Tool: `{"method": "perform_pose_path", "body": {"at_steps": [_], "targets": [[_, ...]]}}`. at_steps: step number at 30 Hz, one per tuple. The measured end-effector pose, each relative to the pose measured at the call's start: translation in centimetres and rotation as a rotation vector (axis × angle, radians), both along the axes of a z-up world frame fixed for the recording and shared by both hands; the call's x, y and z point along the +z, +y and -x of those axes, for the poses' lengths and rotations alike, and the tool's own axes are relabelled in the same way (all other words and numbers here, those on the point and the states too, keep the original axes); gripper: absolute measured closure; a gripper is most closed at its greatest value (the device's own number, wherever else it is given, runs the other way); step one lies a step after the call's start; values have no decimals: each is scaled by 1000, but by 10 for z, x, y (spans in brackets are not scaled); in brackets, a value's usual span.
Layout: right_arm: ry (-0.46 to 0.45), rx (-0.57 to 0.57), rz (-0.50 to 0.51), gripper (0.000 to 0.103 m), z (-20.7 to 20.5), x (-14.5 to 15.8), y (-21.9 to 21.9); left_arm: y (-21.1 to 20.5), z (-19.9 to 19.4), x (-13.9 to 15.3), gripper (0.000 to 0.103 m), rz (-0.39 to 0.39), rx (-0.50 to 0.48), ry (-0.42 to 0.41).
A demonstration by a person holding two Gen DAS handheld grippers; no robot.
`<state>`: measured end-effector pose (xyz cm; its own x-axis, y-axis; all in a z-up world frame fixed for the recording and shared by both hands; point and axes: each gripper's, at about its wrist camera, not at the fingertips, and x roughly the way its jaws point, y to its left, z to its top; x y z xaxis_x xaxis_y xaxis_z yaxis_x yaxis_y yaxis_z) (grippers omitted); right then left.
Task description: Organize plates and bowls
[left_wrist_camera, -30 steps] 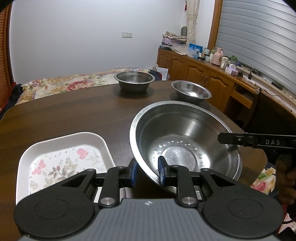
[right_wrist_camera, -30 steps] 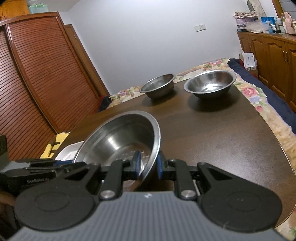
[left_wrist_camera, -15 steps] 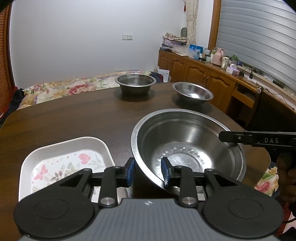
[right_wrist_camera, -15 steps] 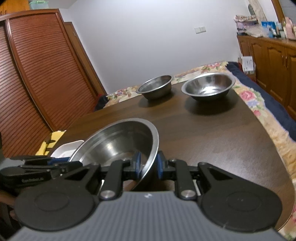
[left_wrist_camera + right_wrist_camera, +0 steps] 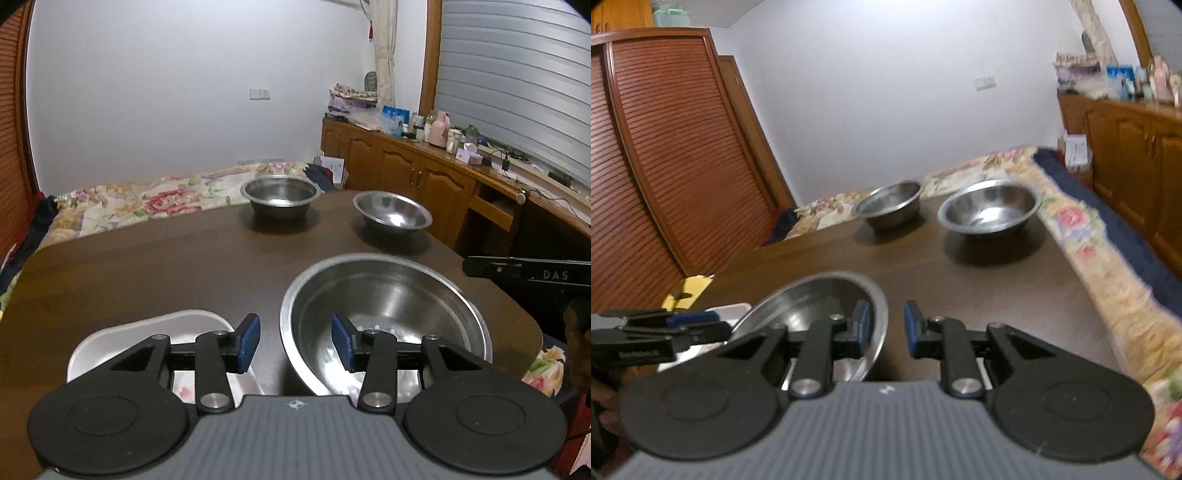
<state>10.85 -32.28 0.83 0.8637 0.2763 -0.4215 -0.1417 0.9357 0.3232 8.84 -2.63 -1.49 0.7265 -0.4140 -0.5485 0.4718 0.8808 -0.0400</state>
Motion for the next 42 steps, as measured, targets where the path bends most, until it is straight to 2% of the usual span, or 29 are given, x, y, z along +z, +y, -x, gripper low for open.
{"method": "perform_pose_path", "body": {"at_steps": [2,9,11,16,18,20,33,42], "targets": [[-15,-10,15,73,-2,6,-5,0,-4,7,58,1,1,-15],[-57,-45,59,73,-15,21,-22,-19,-24,32,54,-25,-39,-70],[-67,-62,71,69,-20,23,-27,-27,-32,36,54,-23,-57,-73],[-69,-100,99,68,-38,21,-40,-47,-52,41,54,-33,-106,-79],[-68,-121,109,63,-46,19,-44,-56,-61,42,54,-39,-127,-79],[-69,-144,111,58,-54,16,-51,-64,-70,42,54,-39,-140,-67],[9,-181,135,58,-106,-7,-82,-109,-125,36,54,-90,-217,-10],[81,-158,73,58,-132,-23,-95,-143,-161,22,54,-123,-270,55]]}}
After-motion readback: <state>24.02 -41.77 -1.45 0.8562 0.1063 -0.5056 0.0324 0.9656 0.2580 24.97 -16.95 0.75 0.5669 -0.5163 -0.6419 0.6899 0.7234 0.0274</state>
